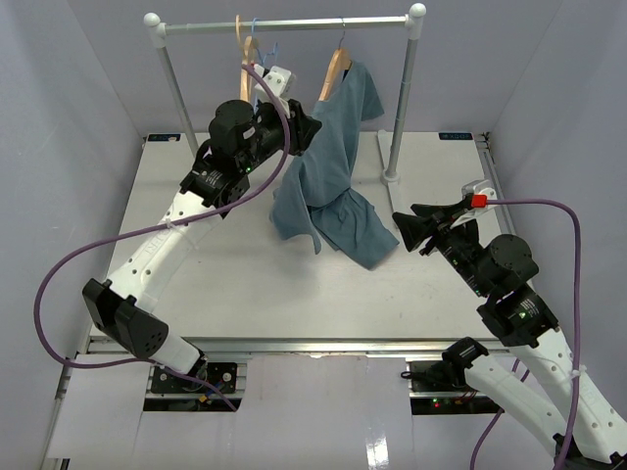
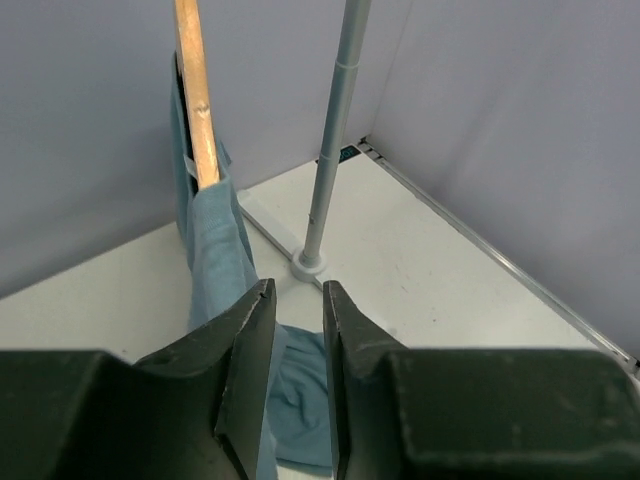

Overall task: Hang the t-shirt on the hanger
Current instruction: Place the hanger at the clothesline, then reset both arms

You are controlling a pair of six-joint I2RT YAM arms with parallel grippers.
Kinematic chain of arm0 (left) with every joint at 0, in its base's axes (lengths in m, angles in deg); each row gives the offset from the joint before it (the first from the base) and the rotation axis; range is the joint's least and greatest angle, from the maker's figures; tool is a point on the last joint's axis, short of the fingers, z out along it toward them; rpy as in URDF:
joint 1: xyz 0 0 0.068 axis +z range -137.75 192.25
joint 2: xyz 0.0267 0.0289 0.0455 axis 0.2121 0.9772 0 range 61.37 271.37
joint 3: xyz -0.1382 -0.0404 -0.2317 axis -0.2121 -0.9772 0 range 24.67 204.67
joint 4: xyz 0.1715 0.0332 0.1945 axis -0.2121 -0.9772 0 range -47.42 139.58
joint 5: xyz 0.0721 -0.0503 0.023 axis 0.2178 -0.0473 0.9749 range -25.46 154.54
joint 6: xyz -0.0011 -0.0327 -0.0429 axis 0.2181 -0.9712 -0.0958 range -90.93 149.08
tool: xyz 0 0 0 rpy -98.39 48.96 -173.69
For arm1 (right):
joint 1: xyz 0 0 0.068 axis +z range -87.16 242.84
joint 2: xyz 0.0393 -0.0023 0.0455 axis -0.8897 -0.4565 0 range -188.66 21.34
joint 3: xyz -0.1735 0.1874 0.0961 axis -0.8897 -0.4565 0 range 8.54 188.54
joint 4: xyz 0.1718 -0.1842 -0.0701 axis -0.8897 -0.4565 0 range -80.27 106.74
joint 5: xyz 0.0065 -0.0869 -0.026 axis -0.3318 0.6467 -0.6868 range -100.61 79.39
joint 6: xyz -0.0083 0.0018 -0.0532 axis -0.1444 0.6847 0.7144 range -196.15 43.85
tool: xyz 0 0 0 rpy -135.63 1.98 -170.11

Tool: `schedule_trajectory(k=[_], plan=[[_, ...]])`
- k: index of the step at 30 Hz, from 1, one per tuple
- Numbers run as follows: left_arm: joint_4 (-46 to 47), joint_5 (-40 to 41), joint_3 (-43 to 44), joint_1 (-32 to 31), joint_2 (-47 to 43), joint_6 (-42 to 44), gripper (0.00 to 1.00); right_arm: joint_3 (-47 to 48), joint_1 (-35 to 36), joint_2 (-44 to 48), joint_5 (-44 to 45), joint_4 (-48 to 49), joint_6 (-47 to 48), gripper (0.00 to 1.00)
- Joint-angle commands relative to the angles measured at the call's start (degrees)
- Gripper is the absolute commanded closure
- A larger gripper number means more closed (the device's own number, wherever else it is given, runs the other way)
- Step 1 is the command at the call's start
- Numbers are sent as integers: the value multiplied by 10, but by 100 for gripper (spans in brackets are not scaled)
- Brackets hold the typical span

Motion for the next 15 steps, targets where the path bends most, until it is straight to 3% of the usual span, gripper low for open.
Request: schedule_trajectory(k=[1, 5, 10, 13, 15], plan=[[-46, 40, -37, 0, -13, -20, 78, -4, 3, 4, 4, 28, 4, 44], [-44, 116, -66, 0, -32, -14, 90, -3, 2, 2, 2, 28, 4, 44], [-40, 88, -91, 0, -50, -12, 95, -4, 2, 1, 3, 29, 4, 44], [-29, 31, -104, 0, -61, -15, 94, -4, 2, 0, 0, 29, 4, 44], [-31, 6, -101, 0, -69, -19, 83, -5, 3, -3, 0, 30, 4, 44]])
